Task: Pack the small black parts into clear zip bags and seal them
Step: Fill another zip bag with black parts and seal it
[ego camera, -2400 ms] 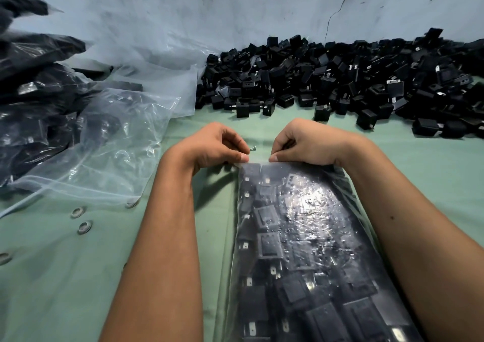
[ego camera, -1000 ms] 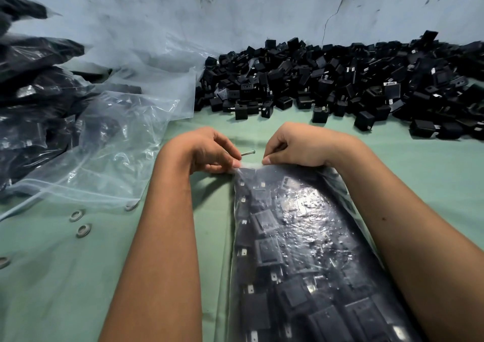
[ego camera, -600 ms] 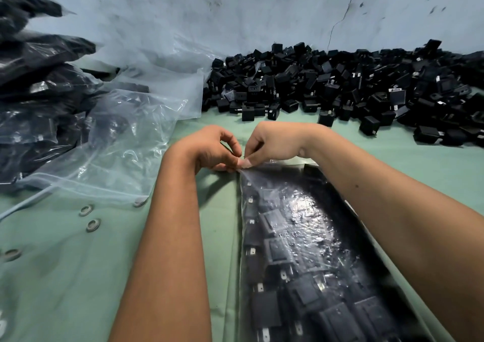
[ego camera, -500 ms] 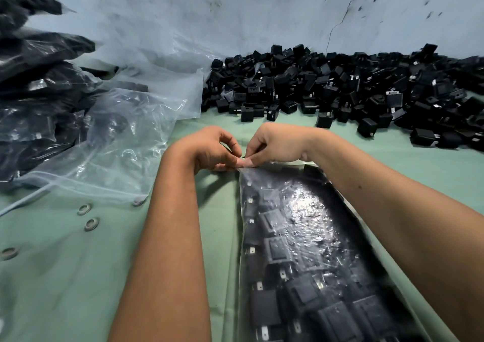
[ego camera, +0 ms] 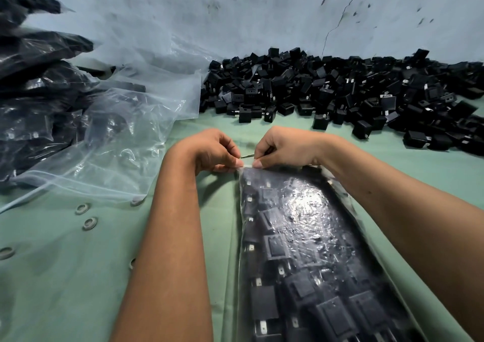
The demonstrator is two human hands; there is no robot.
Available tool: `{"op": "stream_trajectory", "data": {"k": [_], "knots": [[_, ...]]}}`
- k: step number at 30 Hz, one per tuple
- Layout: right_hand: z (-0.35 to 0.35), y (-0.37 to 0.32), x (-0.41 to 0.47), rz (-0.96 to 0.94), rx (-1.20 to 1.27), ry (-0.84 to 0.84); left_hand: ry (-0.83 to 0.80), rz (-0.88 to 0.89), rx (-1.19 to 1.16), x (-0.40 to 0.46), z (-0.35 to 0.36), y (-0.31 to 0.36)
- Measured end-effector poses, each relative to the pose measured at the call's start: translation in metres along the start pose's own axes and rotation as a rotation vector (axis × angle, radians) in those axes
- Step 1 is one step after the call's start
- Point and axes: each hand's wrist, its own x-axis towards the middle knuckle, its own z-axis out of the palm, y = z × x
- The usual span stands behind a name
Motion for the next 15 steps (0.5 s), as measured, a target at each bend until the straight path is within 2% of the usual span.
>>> {"op": "stream_trajectory", "data": {"k": [4, 15], "knots": [[-0.009, 0.005, -0.007, 0.030, -0.040, -0.012, 0.002, -0.008, -0.004, 0.001, -0.001, 0.000], [-0.014, 0.019, -0.019, 0.046, 0.036, -0.025, 0.007, -0.014, 0.011, 0.004, -0.002, -0.001]]}}
